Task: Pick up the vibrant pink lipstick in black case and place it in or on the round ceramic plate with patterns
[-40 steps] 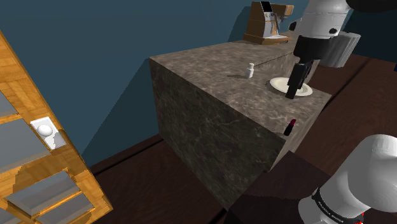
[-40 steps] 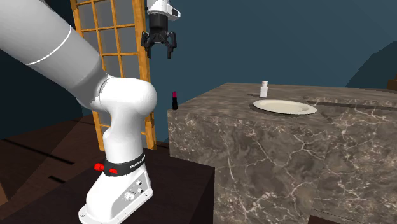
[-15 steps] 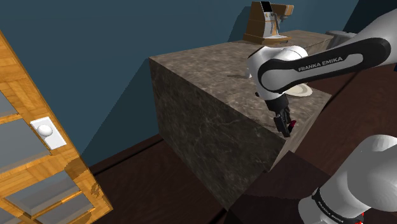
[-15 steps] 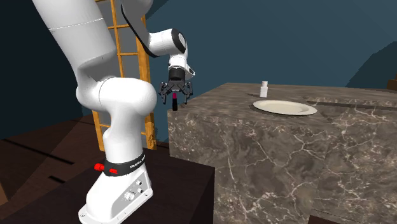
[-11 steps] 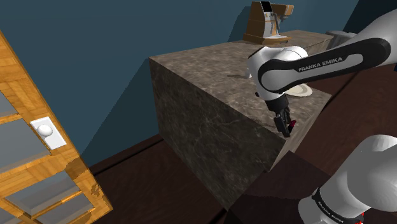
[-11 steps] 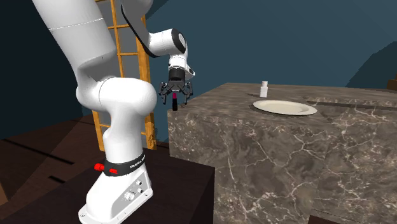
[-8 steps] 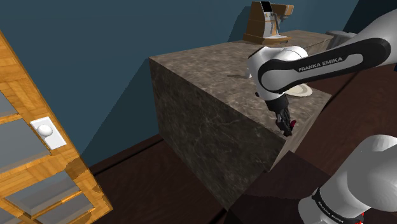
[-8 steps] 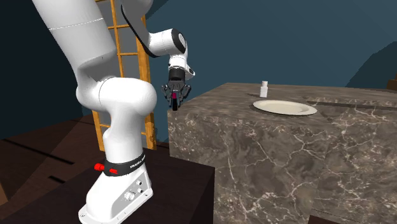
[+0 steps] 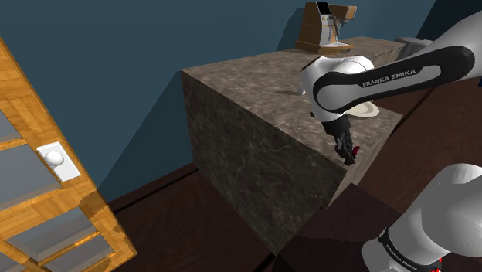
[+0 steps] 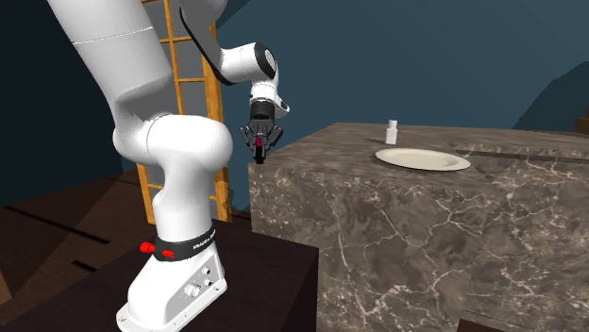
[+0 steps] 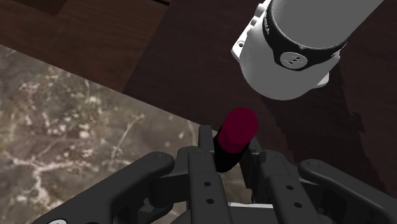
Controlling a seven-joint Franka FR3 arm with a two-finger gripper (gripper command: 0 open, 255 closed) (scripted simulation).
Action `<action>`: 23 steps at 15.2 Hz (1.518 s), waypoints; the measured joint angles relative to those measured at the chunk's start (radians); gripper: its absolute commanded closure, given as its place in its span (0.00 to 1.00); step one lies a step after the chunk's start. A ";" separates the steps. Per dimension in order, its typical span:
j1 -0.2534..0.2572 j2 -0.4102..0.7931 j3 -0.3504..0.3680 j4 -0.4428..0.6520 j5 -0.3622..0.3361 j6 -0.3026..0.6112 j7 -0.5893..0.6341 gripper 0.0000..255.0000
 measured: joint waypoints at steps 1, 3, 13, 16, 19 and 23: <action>0.000 -0.002 0.001 0.005 0.001 -0.007 -0.001 1.00; 0.001 -0.013 0.001 0.017 0.001 -0.029 -0.005 1.00; 0.000 -0.054 0.005 0.119 -0.001 -0.170 -0.033 1.00; 0.000 -0.064 0.006 0.148 -0.001 -0.208 -0.040 1.00; -0.014 -0.048 -0.014 0.182 -0.028 -0.221 -0.071 1.00; -0.052 0.019 -0.073 0.242 -0.099 -0.193 -0.150 1.00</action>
